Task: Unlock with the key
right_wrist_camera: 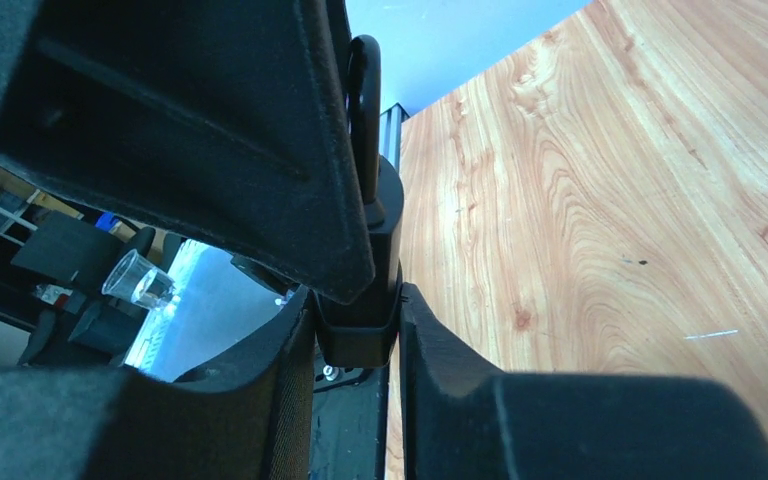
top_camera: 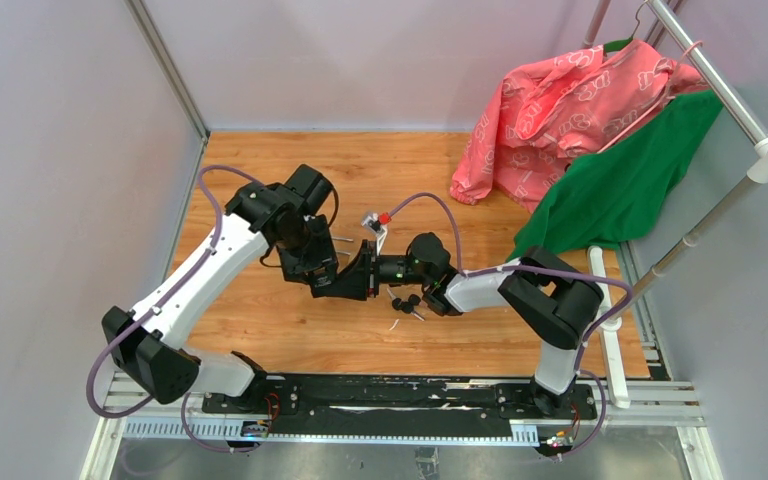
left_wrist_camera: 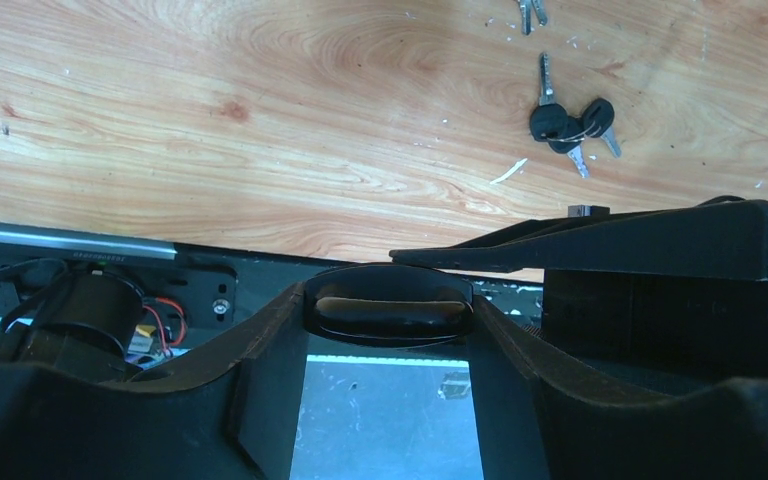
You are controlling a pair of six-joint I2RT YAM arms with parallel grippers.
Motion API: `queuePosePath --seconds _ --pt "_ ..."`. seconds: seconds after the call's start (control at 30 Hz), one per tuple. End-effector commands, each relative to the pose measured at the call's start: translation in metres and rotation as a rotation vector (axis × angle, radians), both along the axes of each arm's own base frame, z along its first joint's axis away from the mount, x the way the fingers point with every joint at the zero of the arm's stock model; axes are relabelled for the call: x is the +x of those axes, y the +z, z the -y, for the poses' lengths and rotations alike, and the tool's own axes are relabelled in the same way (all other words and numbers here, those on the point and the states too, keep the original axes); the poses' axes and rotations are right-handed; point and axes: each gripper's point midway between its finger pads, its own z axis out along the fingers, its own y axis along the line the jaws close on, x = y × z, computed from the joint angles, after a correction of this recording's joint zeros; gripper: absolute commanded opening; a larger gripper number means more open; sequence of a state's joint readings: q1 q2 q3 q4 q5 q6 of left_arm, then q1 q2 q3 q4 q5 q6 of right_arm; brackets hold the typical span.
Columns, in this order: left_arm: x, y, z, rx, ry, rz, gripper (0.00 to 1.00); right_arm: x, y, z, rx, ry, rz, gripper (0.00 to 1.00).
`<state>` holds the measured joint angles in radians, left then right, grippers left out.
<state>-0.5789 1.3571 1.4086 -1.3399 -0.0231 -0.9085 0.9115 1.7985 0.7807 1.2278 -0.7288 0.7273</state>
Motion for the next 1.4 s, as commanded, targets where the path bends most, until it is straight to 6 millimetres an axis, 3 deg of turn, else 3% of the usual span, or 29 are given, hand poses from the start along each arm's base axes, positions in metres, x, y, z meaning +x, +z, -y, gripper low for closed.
queuePosePath --seconds 0.0,0.1,0.33,0.77,1.0,1.37 --pt "0.001 0.017 0.01 -0.089 -0.007 0.072 0.0 -0.004 0.019 -0.01 0.069 0.023 0.009 0.19" --pt "0.001 0.019 0.009 -0.098 0.0 0.094 0.0 -0.005 0.02 -0.011 0.072 0.031 -0.004 0.01" --pt "0.001 0.02 0.009 -0.131 0.008 0.14 0.03 -0.005 0.027 -0.007 0.077 0.018 0.011 0.0" --pt "0.0 0.017 0.0 -0.127 0.038 0.19 0.37 0.003 0.039 0.001 0.1 -0.026 0.002 0.0" --pt "0.001 0.021 -0.002 -0.14 0.053 0.22 0.68 0.003 0.045 0.005 0.113 -0.036 0.003 0.0" --pt "0.005 0.034 0.009 -0.241 -0.001 0.328 0.9 0.008 0.057 0.02 0.148 -0.061 -0.009 0.0"
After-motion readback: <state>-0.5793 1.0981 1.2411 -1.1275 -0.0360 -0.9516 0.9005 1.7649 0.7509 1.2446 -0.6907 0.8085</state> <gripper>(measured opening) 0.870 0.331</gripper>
